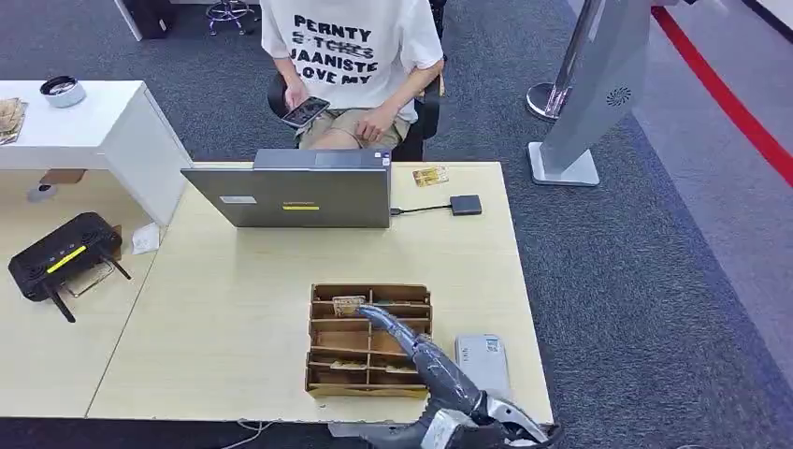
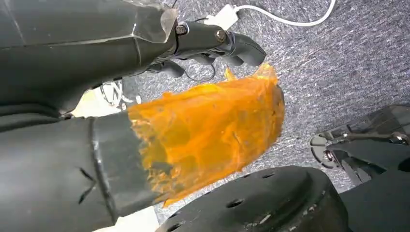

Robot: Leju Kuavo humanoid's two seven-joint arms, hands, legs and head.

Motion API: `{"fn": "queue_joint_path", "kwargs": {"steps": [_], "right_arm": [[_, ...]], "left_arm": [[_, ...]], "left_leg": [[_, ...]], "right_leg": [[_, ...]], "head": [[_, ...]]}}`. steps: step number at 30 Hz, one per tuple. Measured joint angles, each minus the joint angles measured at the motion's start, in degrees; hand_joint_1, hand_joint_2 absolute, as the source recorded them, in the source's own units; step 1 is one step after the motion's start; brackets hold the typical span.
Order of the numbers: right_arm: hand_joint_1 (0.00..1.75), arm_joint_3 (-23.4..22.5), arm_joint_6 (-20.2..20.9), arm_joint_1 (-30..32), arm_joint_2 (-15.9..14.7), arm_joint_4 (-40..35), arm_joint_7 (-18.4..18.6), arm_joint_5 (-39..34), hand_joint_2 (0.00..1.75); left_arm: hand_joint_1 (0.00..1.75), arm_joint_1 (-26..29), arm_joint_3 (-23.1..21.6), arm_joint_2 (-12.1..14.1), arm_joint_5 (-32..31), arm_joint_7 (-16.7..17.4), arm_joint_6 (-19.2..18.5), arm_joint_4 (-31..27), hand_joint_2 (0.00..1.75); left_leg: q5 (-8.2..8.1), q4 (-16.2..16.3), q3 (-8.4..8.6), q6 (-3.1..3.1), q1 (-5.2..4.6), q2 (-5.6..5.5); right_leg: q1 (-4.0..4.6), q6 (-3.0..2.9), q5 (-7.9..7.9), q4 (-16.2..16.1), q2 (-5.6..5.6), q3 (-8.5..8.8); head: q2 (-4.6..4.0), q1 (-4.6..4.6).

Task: Pass the card to the sensor for recognition and then transmit it.

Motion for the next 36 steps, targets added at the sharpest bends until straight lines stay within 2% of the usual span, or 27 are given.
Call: {"fn": "queue_joint_path", "kwargs": {"steps": [2,6,13,15,16,18,19,21,25,26,27,28,29,32,36], "right_arm": [[0.00,1.2,-6.1,-1.0,0.0,0.2,1.6,7.3,1.75],[0.00,4.2,-14.4,-3.1,-0.7,1.4,5.0,15.9,1.75],[0.05,7.3,-20.0,-5.6,-2.1,4.0,8.5,23.3,1.75],[1.33,7.9,-20.8,-6.2,-2.2,4.8,9.6,25.0,1.75],[1.33,8.3,-21.2,-6.5,-2.3,5.3,9.9,25.6,1.75],[1.50,8.9,-21.9,-7.0,-2.3,6.0,10.7,26.7,1.75],[1.48,9.2,-22.2,-7.3,-2.4,6.3,11.1,26.9,1.75],[1.55,9.7,-22.4,-7.9,-2.4,6.9,11.7,27.0,1.75],[1.43,10.6,-22.4,-8.9,-2.3,8.2,12.2,26.7,1.75],[1.31,10.8,-22.4,-9.3,-2.3,8.5,12.2,26.7,1.75],[1.05,11.0,-22.3,-9.5,-2.3,8.8,12.2,26.7,1.75],[1.05,11.3,-22.3,-9.8,-2.3,9.0,12.3,26.7,1.75],[0.70,11.4,-22.3,-10.0,-2.3,9.2,12.3,26.7,1.75],[0.52,11.9,-22.2,-10.7,-2.1,9.9,12.7,26.7,1.75],[0.75,12.3,-21.9,-11.6,-1.9,10.7,13.8,27.5,1.75]], "left_arm": [[0.00,0.0,0.2,0.0,0.0,0.1,0.0,0.0,0.00],[0.00,0.0,0.4,-0.1,0.0,0.2,0.4,0.0,0.00],[0.00,0.0,0.5,-0.2,-0.3,0.3,0.4,0.0,0.00],[0.00,0.0,0.5,-0.2,-0.4,0.3,0.5,0.0,0.00],[0.00,0.0,0.5,-0.2,-0.4,0.4,0.5,0.0,0.00],[0.00,0.0,0.5,-0.2,-0.5,0.4,0.5,0.0,0.00],[0.00,0.0,0.5,-0.2,-0.5,0.4,0.5,0.0,0.00],[0.00,0.0,0.5,-0.2,-0.6,0.4,0.5,0.0,0.00],[0.00,0.0,0.5,-0.3,-0.7,0.4,0.5,0.0,0.00],[0.00,0.0,0.5,-0.2,-0.8,0.4,0.5,0.0,0.00],[0.00,0.0,0.4,-0.2,-0.9,0.4,0.5,0.0,0.00],[0.00,0.0,0.5,-0.2,-0.9,0.4,0.5,0.0,0.00],[0.00,0.0,0.5,-0.2,-0.9,0.4,0.5,0.0,0.00],[0.00,0.0,0.4,-0.2,-1.0,0.4,0.5,0.0,0.00],[0.00,0.0,0.5,-0.2,-1.2,0.4,0.5,0.0,0.00]], "left_leg": [[0.00,0.0,0.01,0.00,0.00,0.01],[0.00,0.0,0.01,0.00,0.00,0.00],[0.00,0.0,0.00,0.00,0.00,0.00],[0.00,0.0,0.00,0.00,0.00,0.00],[0.00,0.0,0.00,0.00,0.00,0.00],[0.00,0.0,0.00,0.00,0.00,0.00],[0.00,0.0,0.00,0.00,0.00,0.00],[0.00,0.0,0.00,0.00,0.00,0.00],[0.00,0.0,0.00,0.00,0.00,0.00],[0.00,0.0,0.00,0.00,0.00,0.00],[0.00,0.0,0.00,0.00,0.00,0.00],[0.00,0.0,0.00,0.00,0.00,0.00],[0.00,0.0,0.00,0.00,0.00,-0.01],[0.00,0.0,0.00,0.00,0.00,-0.01],[0.00,0.0,0.00,0.00,0.00,-0.01]], "right_leg": [[0.00,0.00,0.00,0.0,0.01,0.00],[0.00,0.00,0.00,0.0,0.00,0.00],[0.00,0.00,0.00,0.0,0.00,0.00],[0.00,0.00,0.00,0.0,0.00,0.00],[0.00,0.00,0.00,0.0,0.00,0.00],[0.00,0.00,0.00,0.0,0.00,0.00],[0.00,0.00,0.00,0.0,0.00,0.00],[0.00,0.00,0.00,0.0,0.00,0.00],[0.00,0.00,0.00,0.0,0.00,0.01],[0.00,0.00,0.01,0.0,0.00,0.01],[0.00,0.00,0.01,0.0,0.00,0.01],[0.00,0.00,0.01,0.0,0.00,0.01],[0.00,0.00,0.01,0.0,-0.01,0.01],[0.00,0.00,0.01,0.0,-0.01,0.00],[0.00,0.00,0.00,0.0,-0.01,0.00]], "head": [[0.00,0.00],[0.00,0.00],[0.00,0.00],[0.00,0.00],[0.00,0.00],[0.00,0.02],[0.00,0.00],[0.00,0.00],[0.00,0.00],[0.00,0.00],[0.00,0.00],[0.00,0.00],[0.00,0.00],[0.00,0.02],[0.00,0.00]]}}
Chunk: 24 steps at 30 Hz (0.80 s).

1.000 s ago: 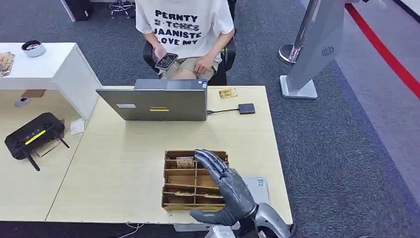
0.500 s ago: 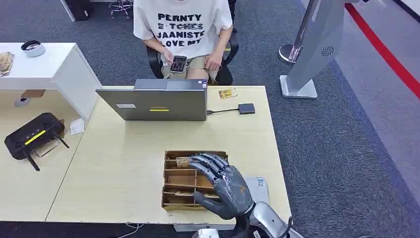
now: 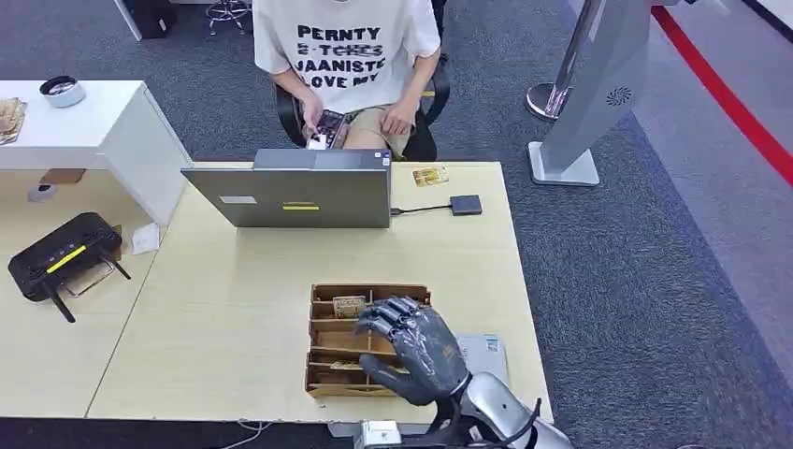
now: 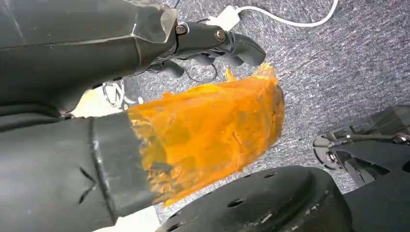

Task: Pass the card to the sensor for recognition and then transmit it.

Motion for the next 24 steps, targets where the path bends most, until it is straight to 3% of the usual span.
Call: {"fn": "queue_joint_path", "kwargs": {"steps": [2,6,8,9,11,18,23,24], "right_arm": [[0.80,0.1,0.0,-0.4,0.2,0.4,0.3,0.4,1.75],[0.72,0.5,0.3,-1.2,0.8,1.4,1.3,1.3,1.75],[0.82,0.7,0.4,-1.6,1.0,2.0,1.9,2.1,1.75],[0.98,0.7,0.4,-1.8,1.1,2.2,2.0,2.2,1.75],[1.03,0.9,0.4,-2.3,1.6,3.1,2.7,2.9,1.75],[0.93,0.9,0.4,-4.8,2.5,6.0,4.3,4.2,1.75],[0.94,0.5,0.5,-6.2,3.0,7.2,5.8,5.6,1.75],[0.87,0.3,0.5,-6.4,3.1,7.4,6.1,5.8,1.75]], "left_arm": [[0.00,0.0,0.0,0.0,0.0,0.0,0.0,0.0,0.00],[0.00,0.0,0.0,0.0,-0.3,-0.1,0.0,0.0,0.00],[0.00,0.0,0.0,0.0,-0.4,-0.1,0.0,0.0,0.00],[0.00,0.0,0.0,0.0,-0.4,-0.1,0.0,0.0,0.00],[0.00,0.0,0.0,0.0,-0.6,-0.2,0.0,0.0,0.00],[0.00,0.0,0.0,0.0,-1.0,-0.2,0.0,0.0,0.00],[0.00,0.0,0.0,0.0,-1.2,-0.2,0.0,0.0,0.00],[0.00,0.0,0.0,0.0,-1.3,-0.2,-0.1,0.0,0.00]], "left_leg": [[0.00,0.0,0.00,0.00,0.00,0.00],[0.00,0.0,0.00,0.00,0.00,0.00],[0.00,0.0,0.00,0.00,0.00,0.00],[0.00,0.0,0.00,0.00,0.00,0.00],[0.00,0.0,0.00,0.00,0.00,0.00],[0.00,0.0,0.00,0.00,0.00,0.00],[0.00,0.0,0.00,0.00,0.00,0.00],[0.00,0.0,0.00,0.00,0.00,0.00]], "right_leg": [[0.00,0.00,0.00,0.0,0.00,0.00],[0.00,0.00,0.00,0.0,0.00,0.00],[0.00,0.00,0.00,0.0,0.00,0.00],[0.00,0.00,0.00,0.0,0.00,0.00],[0.00,0.00,0.00,0.0,0.00,0.00],[0.00,0.00,0.00,0.0,0.00,0.00],[0.00,0.00,0.00,0.0,0.00,0.00],[0.00,0.00,0.00,0.0,0.00,0.00]], "head": [[0.00,0.02],[0.00,0.00],[0.00,0.00],[0.00,0.02],[0.00,0.00],[0.00,0.00],[0.00,0.02],[0.00,0.00]]}}
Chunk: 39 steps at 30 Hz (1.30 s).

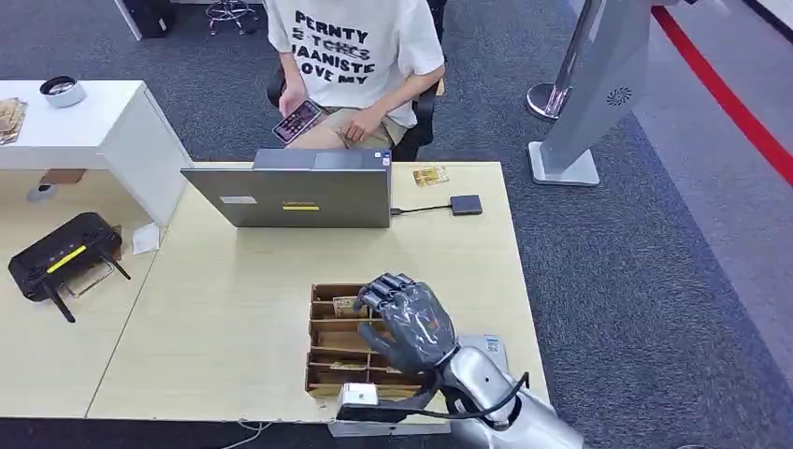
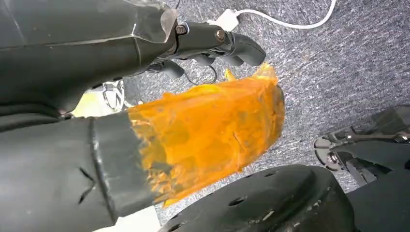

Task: Pass the card to the sensor for recognition and then transmit it.

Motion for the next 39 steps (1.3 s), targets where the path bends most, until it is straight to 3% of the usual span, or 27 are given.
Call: {"fn": "queue_joint_path", "kwargs": {"steps": [4,7,12,19,24,28,32,34,39], "right_arm": [[0.80,-0.7,0.4,-0.7,0.4,0.6,0.3,0.5,1.75],[0.91,-1.2,1.0,-1.3,0.6,1.2,0.7,1.1,1.75],[0.87,-2.4,1.9,-1.7,1.0,2.1,0.9,1.7,1.75],[1.08,-3.6,2.8,-1.7,1.2,3.3,0.9,2.3,1.75],[1.08,-4.3,3.3,-1.7,1.3,4.0,1.0,2.4,1.75],[1.19,-4.8,3.9,-1.6,1.3,4.5,1.0,2.6,1.75],[1.08,-5.2,4.0,-1.6,1.3,5.0,1.0,2.7,1.75],[0.86,-5.3,4.1,-1.6,1.3,5.3,1.0,2.7,1.75],[0.93,-5.4,4.3,-1.6,1.5,5.8,1.0,2.8,1.75]], "left_arm": [[0.00,0.0,0.0,0.0,-0.2,-0.2,0.0,0.0,0.00],[0.00,0.0,0.0,0.0,-0.3,-0.3,0.0,0.0,0.00],[0.00,0.0,0.0,0.0,-0.5,-0.4,0.0,0.0,0.00],[0.00,0.0,0.0,0.0,-0.6,-0.5,0.0,0.0,0.00],[0.00,0.0,-0.1,0.0,-0.7,-0.6,0.0,0.0,0.00],[0.00,0.0,-0.1,0.0,-0.7,-0.7,0.0,0.0,0.00],[0.00,0.0,-0.1,0.0,-0.7,-1.0,0.0,0.0,0.00],[0.00,0.0,-0.1,0.0,-0.7,-1.0,0.0,0.0,0.00],[0.00,0.0,-0.1,0.0,-0.7,-1.0,0.0,0.0,0.00]], "left_leg": [[0.00,0.0,0.00,0.00,0.00,0.00],[0.00,0.0,0.01,0.00,0.00,0.00],[0.00,0.0,0.00,0.00,0.00,0.00],[0.00,0.0,0.00,0.00,0.00,0.00],[0.00,0.0,0.01,0.00,0.00,0.00],[0.00,0.0,0.01,0.00,0.00,0.00],[0.00,0.0,0.01,0.00,0.00,0.00],[0.00,0.0,0.01,0.00,0.00,0.00],[0.00,0.0,0.01,0.00,0.00,0.00]], "right_leg": [[0.00,0.00,0.00,0.0,0.00,0.00],[0.00,0.00,0.00,0.0,0.00,0.00],[0.00,0.00,0.00,0.0,0.00,0.00],[0.00,0.00,0.00,0.0,0.00,0.00],[0.00,0.00,0.00,0.0,0.00,0.00],[0.00,0.00,0.00,0.0,0.00,0.00],[0.00,0.00,0.00,0.0,0.00,0.00],[0.00,0.00,0.00,0.0,0.00,0.00],[0.00,0.00,0.00,0.0,0.00,0.00]], "head": [[0.00,0.00],[0.00,0.00],[0.00,0.02],[0.00,0.00],[0.00,0.00],[0.00,0.02],[0.00,0.00],[0.00,0.02],[0.00,0.00]]}}
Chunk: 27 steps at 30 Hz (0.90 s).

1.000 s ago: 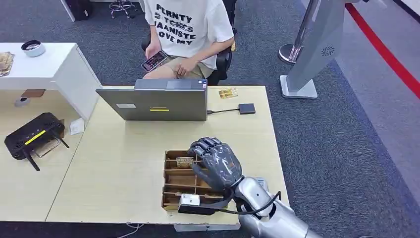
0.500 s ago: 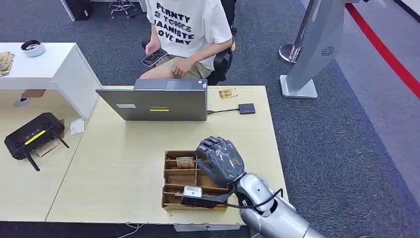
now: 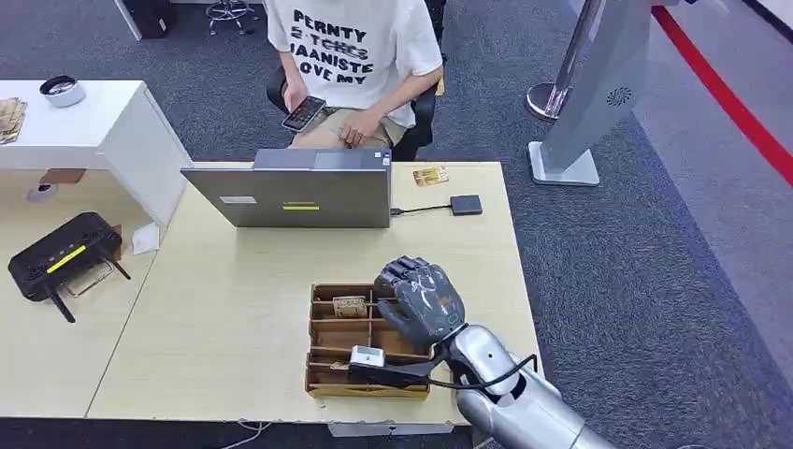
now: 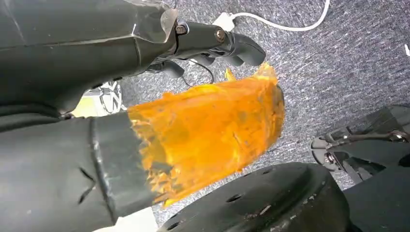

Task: Pass the card to the sensor for recognition and then transmit it.

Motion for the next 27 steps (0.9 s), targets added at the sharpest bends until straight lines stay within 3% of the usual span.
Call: {"fn": "queue_joint_path", "kwargs": {"steps": [17,21,27], "right_arm": [[0.77,-1.7,0.4,0.4,0.2,-2.5,0.0,-0.3,1.75],[0.82,-1.9,0.5,0.6,0.2,-3.0,-0.1,-0.4,1.75],[0.70,-2.5,0.9,0.7,0.2,-3.0,-0.3,-0.5,1.75]], "left_arm": [[0.00,0.0,0.0,0.0,0.3,-0.1,0.0,0.0,0.00],[0.00,0.0,0.0,0.0,0.3,-0.1,0.0,0.0,0.00],[0.00,0.0,0.0,0.0,0.4,-0.1,0.0,0.0,0.00]], "left_leg": [[0.00,0.0,0.00,0.00,0.00,0.00],[0.00,0.0,0.01,0.00,0.00,0.00],[0.00,0.0,0.00,0.00,0.00,0.01]], "right_leg": [[0.00,0.00,0.00,0.0,0.01,0.00],[0.00,0.00,0.00,0.0,0.01,0.00],[0.00,0.00,0.00,0.0,0.01,0.00]], "head": [[0.00,0.02],[0.00,0.02],[0.00,0.02]]}}
